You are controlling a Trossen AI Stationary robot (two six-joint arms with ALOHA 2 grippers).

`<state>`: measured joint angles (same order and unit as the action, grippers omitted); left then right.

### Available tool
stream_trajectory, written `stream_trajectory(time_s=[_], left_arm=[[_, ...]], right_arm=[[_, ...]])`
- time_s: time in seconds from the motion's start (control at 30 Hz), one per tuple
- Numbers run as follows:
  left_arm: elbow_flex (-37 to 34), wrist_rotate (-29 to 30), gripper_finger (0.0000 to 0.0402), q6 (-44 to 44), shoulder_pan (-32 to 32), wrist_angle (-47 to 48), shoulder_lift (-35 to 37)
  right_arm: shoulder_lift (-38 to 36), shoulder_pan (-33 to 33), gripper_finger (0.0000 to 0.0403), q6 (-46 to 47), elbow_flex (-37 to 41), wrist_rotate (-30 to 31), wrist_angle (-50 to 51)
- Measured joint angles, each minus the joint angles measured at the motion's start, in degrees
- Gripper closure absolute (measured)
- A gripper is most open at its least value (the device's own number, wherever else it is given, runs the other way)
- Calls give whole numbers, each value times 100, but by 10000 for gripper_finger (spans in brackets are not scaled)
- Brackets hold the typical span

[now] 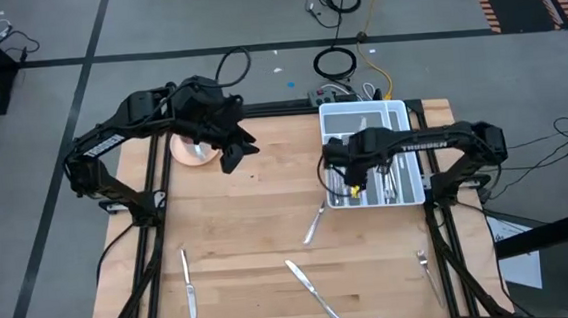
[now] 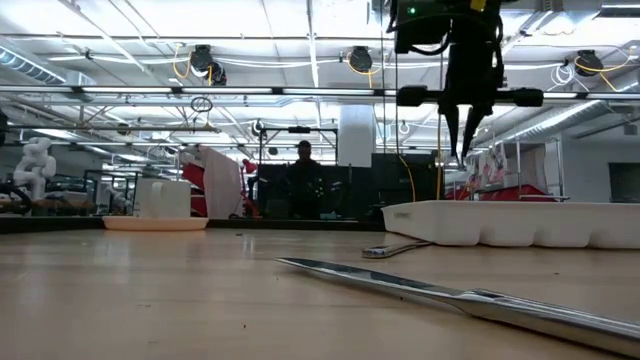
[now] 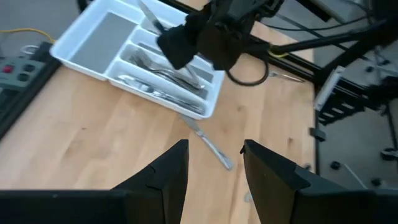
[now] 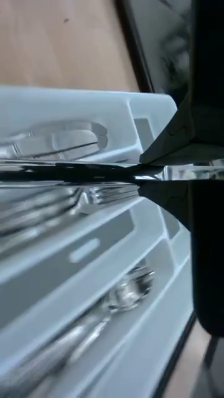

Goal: Sort silverware
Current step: Put the silver table knife into the white silverware tray

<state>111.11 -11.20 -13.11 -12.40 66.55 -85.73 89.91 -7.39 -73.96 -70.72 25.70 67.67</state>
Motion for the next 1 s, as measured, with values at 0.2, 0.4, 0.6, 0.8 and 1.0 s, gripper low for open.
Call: stream_trajectory(time_s=[0.2,0.4,0.6,0.8,1.0], left_arm=[[2,175,243,-108,0,0,20],[1,252,243,-150,0,-1,20],[0,276,243,-150,0,-3,20],[1,278,243,-148,0,-3,20],[2,325,243,-103,0,-2,20]], right_arm=[[-2,-293,402,-1342,0,-8,-452],[234,-292,402,-1739,-7,-80,-1085],[675,-283,402,-1714,-4,-328,-1066],[926,-272,402,-1846,-4,-482,-1328],[1158,-270,402,-1842,-4,-833,-1346]])
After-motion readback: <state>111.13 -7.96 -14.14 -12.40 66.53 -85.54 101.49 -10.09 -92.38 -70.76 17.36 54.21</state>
